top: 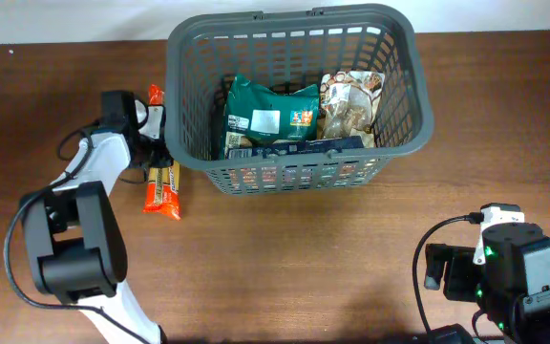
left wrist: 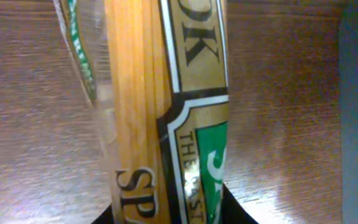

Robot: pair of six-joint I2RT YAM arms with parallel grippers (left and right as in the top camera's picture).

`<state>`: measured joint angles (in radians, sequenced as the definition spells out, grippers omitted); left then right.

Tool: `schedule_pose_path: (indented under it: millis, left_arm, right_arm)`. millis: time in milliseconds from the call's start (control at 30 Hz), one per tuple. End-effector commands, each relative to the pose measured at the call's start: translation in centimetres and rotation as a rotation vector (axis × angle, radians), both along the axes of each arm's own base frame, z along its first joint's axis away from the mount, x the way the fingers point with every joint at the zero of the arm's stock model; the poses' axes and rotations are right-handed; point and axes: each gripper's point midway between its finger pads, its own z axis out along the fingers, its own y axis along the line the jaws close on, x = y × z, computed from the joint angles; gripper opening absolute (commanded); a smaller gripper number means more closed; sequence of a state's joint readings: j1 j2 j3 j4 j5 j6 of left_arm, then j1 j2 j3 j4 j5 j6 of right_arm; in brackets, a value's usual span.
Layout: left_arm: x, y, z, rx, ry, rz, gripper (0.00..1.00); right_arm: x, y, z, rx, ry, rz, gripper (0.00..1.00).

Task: Pack container
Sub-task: 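Grasp the red-orange spaghetti pack with the left gripper and lift, then carry the spaghetti pack over the basket and lay it inside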

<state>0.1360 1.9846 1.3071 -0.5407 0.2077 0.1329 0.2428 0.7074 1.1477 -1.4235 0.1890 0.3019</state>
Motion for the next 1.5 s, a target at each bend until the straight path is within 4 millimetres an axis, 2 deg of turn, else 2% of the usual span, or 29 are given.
schedule_pose_path:
  millis: [0, 200, 367, 467, 567, 600, 700, 800, 900, 1067, 1167, 1233, 1333, 1400, 1467]
  left_arm:
    - [3.0, 2.3, 9.8, 0.038, -0.231, 0.048, 0.02]
    - [3.2, 2.6, 20.3, 0.075, -0.463, 0.054, 0.02]
    - [1.6, 2.3, 27.9, 0.096, -0.633, 0.058, 0.02]
    - [0.6, 1.4, 32.3, 0.1, -0.739, 0.048, 0.02]
    - [-0.1, -0.6, 37.0, 0.094, -0.872, 0.012, 0.02]
    - [-0.3, -2.4, 39.5, 0.084, -0.95, -0.026, 0.02]
    - [-0.2, -6.0, 41.7, 0.085, -1.037, -0.149, 0.02]
    - [-0.4, -10.2, 42.7, 0.101, -1.105, -0.29, 0.02]
    - [-0.9, -14.3, 42.9, 0.126, -1.149, -0.429, 0.02]
    - [-2.2, -20.3, 41.4, 0.225, -1.175, -0.697, 0.02]
    - [-2.6, -23.4, 38.4, 0.313, -1.14, -0.888, 0.02]
    - [-2.3, -24.7, 35.8, 0.358, -1.087, -0.971, 0.02]
    - [-1.4, -25.4, 32.0, 0.43, -0.985, -1.038, 0.02]
    - [-1.0, -25.6, 30.3, 0.45, -0.937, -1.058, 0.02]
    - [-0.8, -25.7, 29.4, 0.46, -0.911, -1.065, 0.02]
  right_arm:
    - [0.0, 0.0, 0.1, 0.0, -0.009, 0.004, 0.99]
    - [0.0, 0.0, 0.1, 0.0, -0.009, 0.004, 0.99]
    - [0.0, 0.0, 0.1, 0.0, -0.009, 0.004, 0.99]
    - [0.0, 0.0, 0.1, 0.0, -0.009, 0.004, 0.99]
    - [0.0, 0.0, 0.1, 0.0, -0.009, 0.004, 0.99]
    - [0.0, 0.0, 0.1, 0.0, -0.009, 0.004, 0.99]
    - [0.0, 0.0, 0.1, 0.0, -0.009, 0.004, 0.99]
    - [0.0, 0.0, 0.1, 0.0, -0.009, 0.004, 0.99]
    - [0.0, 0.0, 0.1, 0.0, -0.009, 0.004, 0.99]
    - [0.0, 0.0, 0.1, 0.0, -0.009, 0.004, 0.99]
    - [0.0, 0.0, 0.1, 0.0, -0.009, 0.004, 0.99]
    - [0.0, 0.0, 0.1, 0.0, -0.009, 0.004, 0.99]
    - [0.0, 0.0, 0.1, 0.0, -0.009, 0.004, 0.99]
    - [0.0, 0.0, 0.1, 0.0, -0.009, 0.004, 0.99]
    - [0.0, 0.0, 0.1, 0.0, -0.009, 0.004, 0.99]
